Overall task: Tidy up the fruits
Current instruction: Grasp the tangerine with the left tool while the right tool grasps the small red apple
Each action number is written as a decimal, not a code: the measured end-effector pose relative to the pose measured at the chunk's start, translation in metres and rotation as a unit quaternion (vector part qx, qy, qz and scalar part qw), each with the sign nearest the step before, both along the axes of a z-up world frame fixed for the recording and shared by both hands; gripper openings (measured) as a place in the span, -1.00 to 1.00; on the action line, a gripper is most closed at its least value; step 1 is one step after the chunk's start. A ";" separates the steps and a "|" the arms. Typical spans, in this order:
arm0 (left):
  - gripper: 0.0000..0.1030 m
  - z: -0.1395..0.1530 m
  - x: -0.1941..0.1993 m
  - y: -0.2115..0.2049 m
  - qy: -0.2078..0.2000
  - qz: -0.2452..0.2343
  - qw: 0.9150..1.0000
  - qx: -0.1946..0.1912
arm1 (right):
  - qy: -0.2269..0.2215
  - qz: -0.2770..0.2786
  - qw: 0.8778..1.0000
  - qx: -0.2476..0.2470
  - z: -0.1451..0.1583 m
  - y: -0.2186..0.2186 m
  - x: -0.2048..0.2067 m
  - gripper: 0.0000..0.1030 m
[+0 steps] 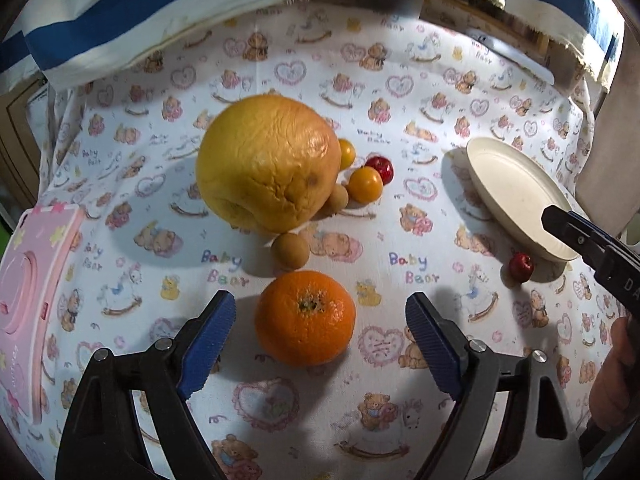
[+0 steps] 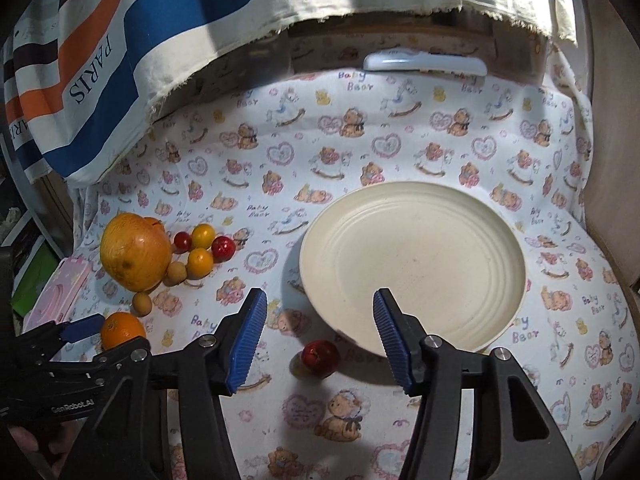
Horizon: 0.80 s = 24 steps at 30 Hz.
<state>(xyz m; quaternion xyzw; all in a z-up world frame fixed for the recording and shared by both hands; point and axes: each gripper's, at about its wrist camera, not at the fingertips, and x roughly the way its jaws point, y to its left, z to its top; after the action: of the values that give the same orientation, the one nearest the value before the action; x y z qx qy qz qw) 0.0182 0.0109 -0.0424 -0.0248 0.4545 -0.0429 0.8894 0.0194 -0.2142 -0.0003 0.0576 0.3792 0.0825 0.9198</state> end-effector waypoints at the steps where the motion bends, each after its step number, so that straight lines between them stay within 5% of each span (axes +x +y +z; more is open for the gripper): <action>1: 0.51 -0.001 0.002 -0.002 0.005 -0.002 1.000 0.000 | 0.004 0.001 1.000 0.003 -0.001 0.000 0.000 0.11; 7: 0.00 -0.008 0.008 0.000 0.025 0.007 1.000 -0.007 | 0.016 0.004 1.000 0.002 -0.005 0.001 0.002 0.05; 13: -0.04 -0.008 0.007 -0.001 0.018 -0.002 1.000 -0.015 | 0.067 0.011 0.998 0.005 -0.015 0.004 0.006 -0.33; 24: -0.04 0.009 -0.008 -0.008 -0.046 -0.016 0.999 0.013 | 0.102 0.010 0.995 0.003 -0.025 0.004 0.009 -0.37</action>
<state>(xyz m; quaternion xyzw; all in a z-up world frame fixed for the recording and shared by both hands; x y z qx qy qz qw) 0.0107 0.0031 -0.0336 -0.0039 0.4136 -0.0523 0.9089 0.0283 -0.2102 -0.0252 0.0651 0.4716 0.0862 0.8752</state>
